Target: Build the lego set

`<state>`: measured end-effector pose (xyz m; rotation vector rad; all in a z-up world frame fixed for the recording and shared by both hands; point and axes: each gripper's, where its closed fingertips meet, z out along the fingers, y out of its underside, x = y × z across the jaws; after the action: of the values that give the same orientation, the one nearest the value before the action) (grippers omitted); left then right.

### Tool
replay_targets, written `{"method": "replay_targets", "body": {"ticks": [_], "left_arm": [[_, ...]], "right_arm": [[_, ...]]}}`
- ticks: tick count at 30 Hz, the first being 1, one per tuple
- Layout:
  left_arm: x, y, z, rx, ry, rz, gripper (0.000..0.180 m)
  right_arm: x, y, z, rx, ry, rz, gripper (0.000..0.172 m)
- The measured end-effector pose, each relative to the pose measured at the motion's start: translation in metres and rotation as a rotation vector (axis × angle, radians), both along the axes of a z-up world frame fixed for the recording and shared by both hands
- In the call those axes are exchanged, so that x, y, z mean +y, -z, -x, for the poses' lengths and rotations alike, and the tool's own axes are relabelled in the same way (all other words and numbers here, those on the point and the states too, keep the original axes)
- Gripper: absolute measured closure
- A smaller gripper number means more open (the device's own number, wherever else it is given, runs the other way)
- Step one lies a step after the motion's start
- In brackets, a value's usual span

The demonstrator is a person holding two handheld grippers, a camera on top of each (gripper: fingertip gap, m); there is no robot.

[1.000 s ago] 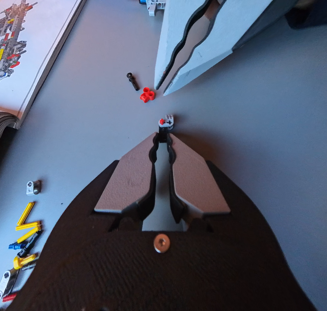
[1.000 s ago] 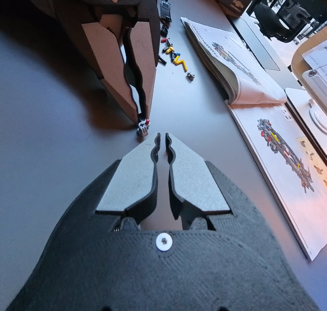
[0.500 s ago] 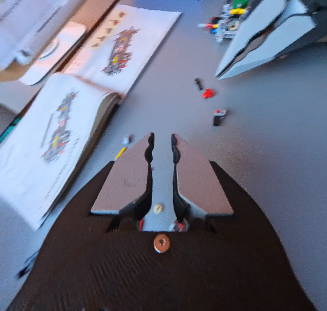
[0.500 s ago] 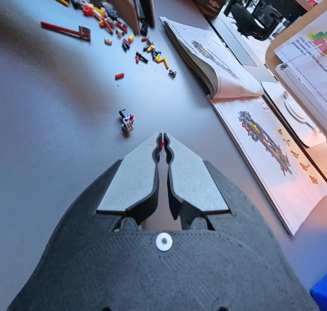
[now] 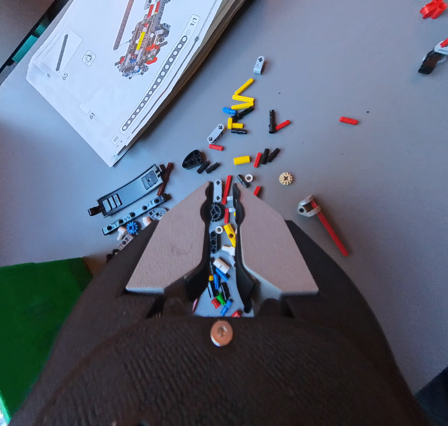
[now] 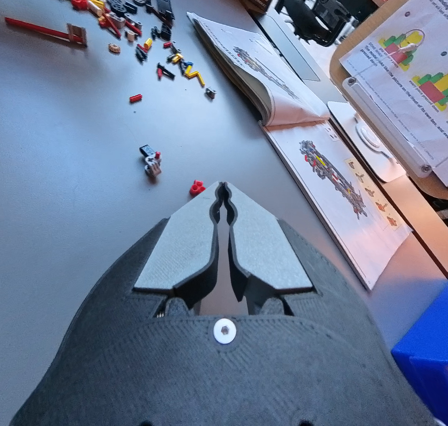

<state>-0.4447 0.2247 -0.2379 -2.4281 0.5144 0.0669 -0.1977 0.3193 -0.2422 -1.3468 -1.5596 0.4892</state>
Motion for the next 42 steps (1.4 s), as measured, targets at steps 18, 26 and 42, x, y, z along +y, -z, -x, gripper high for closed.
{"method": "replay_targets", "body": {"ticks": [18,26,42], "left_arm": [[-0.021,0.007,-0.004,0.032,-0.029,0.024,0.170],[-0.019,-0.053,-0.005,-0.184,-0.055,-0.179,0.171],[-0.083,0.003,0.033,0.017,-0.121,0.076,0.177]], "right_arm": [[0.036,-0.021,-0.024,0.118,0.200,0.083,0.172],[0.036,-0.029,-0.026,0.171,0.203,0.097,0.172],[0.023,-0.024,-0.015,0.148,0.146,0.076,0.172]]}}
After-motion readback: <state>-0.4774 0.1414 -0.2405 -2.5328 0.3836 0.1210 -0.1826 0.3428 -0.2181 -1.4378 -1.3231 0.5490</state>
